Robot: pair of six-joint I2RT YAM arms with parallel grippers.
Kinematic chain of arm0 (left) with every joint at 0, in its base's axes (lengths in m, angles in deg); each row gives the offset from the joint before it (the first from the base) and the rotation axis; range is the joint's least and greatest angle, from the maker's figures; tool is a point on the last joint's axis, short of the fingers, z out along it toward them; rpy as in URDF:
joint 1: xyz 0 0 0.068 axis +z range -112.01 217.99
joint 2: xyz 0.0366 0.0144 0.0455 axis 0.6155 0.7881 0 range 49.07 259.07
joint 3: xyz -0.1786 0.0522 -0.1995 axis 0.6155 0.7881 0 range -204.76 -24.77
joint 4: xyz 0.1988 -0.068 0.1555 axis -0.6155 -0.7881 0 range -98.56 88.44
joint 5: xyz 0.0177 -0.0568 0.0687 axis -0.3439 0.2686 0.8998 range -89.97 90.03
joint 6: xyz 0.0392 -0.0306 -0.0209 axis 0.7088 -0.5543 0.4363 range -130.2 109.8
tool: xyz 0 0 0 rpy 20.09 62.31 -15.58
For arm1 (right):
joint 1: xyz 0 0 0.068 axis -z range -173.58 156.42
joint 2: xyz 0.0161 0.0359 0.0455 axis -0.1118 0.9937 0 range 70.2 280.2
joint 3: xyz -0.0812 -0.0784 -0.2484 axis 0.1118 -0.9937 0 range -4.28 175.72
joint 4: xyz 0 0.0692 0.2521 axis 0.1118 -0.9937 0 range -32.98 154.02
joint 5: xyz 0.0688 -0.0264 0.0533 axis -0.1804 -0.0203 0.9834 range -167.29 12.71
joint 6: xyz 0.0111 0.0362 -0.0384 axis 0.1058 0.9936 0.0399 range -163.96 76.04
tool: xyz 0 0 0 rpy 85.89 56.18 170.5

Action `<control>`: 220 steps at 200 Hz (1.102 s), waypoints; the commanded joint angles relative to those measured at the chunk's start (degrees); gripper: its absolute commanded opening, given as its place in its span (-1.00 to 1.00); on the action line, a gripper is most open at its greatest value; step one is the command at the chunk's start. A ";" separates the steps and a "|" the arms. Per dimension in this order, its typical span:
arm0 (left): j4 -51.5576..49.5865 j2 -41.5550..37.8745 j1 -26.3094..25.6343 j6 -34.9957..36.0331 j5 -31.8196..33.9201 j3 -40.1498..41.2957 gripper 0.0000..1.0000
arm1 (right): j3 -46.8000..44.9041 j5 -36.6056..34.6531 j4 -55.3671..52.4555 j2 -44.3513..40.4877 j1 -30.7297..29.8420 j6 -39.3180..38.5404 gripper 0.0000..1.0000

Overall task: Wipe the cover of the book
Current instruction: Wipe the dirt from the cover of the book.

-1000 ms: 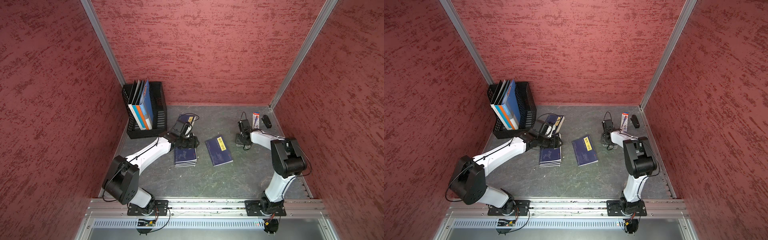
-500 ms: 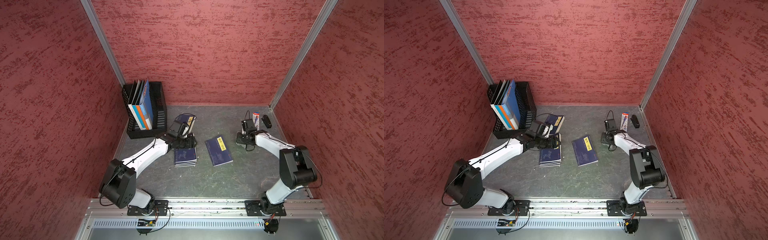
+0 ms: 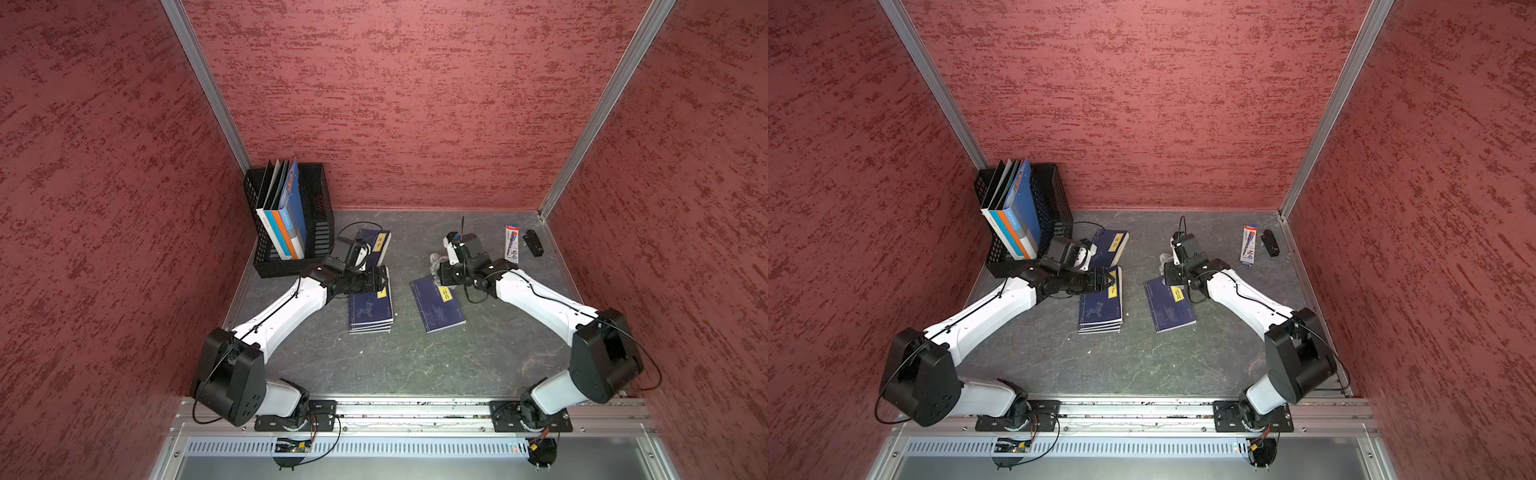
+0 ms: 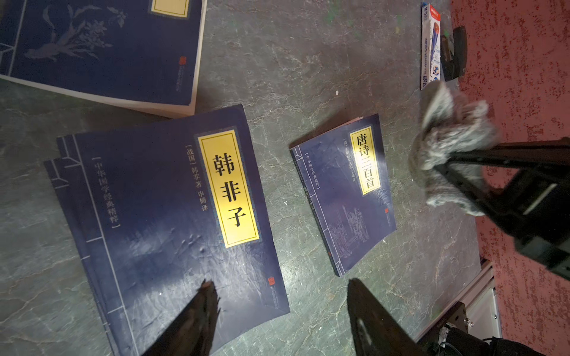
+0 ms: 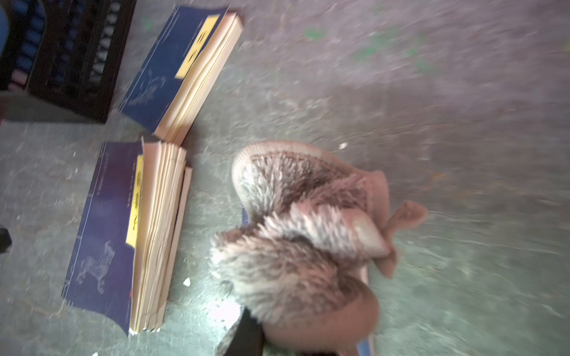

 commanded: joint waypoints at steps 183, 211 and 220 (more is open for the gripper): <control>-3.47 -3.35 7.35 5.15 -0.10 0.84 0.87 | -28.30 -3.12 8.19 -0.88 -4.05 13.90 -0.73; -3.59 -3.75 7.44 5.04 -0.10 1.37 0.89 | -17.84 -4.38 8.77 8.10 -2.36 9.30 -0.72; -3.79 -4.15 7.44 5.07 -0.04 1.46 0.90 | -14.26 -3.75 9.32 11.36 -1.35 7.92 -0.73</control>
